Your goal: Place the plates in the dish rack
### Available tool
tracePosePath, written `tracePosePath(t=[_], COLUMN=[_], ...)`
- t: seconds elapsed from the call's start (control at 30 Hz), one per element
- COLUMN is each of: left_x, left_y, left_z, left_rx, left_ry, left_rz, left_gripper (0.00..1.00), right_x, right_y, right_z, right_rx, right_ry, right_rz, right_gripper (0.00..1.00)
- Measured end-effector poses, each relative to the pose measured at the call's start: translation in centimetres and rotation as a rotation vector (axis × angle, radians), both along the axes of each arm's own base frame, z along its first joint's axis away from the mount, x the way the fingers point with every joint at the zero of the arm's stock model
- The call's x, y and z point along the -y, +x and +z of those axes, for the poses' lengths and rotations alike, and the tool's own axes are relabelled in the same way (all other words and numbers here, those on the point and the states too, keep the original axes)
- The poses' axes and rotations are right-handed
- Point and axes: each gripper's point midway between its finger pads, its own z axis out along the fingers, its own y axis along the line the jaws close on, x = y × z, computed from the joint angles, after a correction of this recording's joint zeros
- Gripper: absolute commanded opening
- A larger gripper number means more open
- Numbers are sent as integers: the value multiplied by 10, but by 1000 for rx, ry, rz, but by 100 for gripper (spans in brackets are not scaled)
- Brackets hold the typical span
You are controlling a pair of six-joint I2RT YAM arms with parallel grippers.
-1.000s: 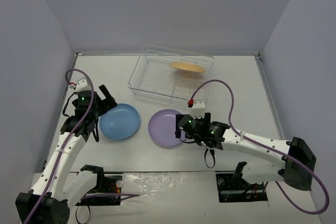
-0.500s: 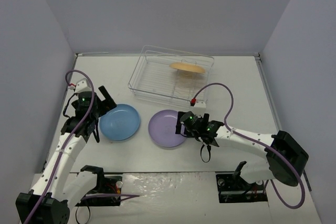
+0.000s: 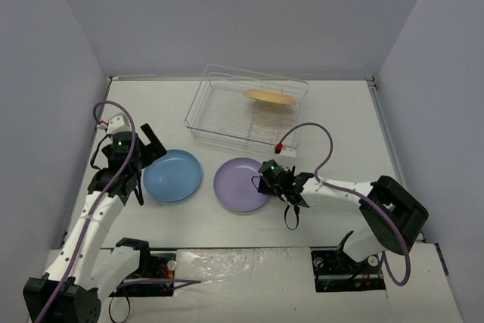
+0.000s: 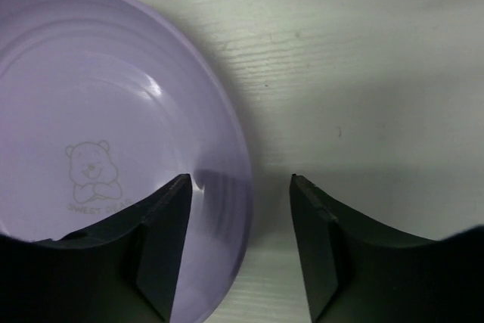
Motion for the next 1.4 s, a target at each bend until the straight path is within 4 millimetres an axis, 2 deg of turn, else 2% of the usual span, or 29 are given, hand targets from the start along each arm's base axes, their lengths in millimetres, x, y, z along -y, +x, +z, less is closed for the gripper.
tracePosePath(t=[0.17, 0.27, 0.33, 0.5, 0.63, 0.73, 0.93, 1.03, 1.2, 1.4], left_x=[0, 0, -1, -1, -1, -1, -1, -1, -1, -3], left_y=[-1, -2, -2, -4, -5, -6, -5, -5, -6, -6], left_z=[1, 1, 1, 0, 4, 6, 6, 6, 7, 8], left_rx=[4, 7, 8, 10, 24, 30, 32, 32, 34, 41], left_ry=[0, -1, 0, 0, -2, -3, -3, -4, -4, -2], left_rz=[1, 1, 1, 3, 3, 3, 3, 3, 3, 11], left_gripper=[97, 97, 97, 97, 97, 97, 97, 97, 97, 97], right_x=[2, 1, 0, -2, -1, -7, -37, -42, -39, -47], right_y=[-1, 0, 1, 2, -2, -7, -23, -22, 2, 42], right_z=[-5, -5, -5, -5, 5, 36, 121, 157, 222, 319], right_rx=[1, 12, 17, 23, 40, 103, 278, 369, 573, 860], right_ry=[10, 27, 35, 50, 9, -46, -75, -85, -212, -558], right_rz=[-21, -28, -30, -35, -25, 5, 194, 263, 292, 332], right_gripper=[36, 26, 16, 2, 0, 0, 0, 0, 0, 0])
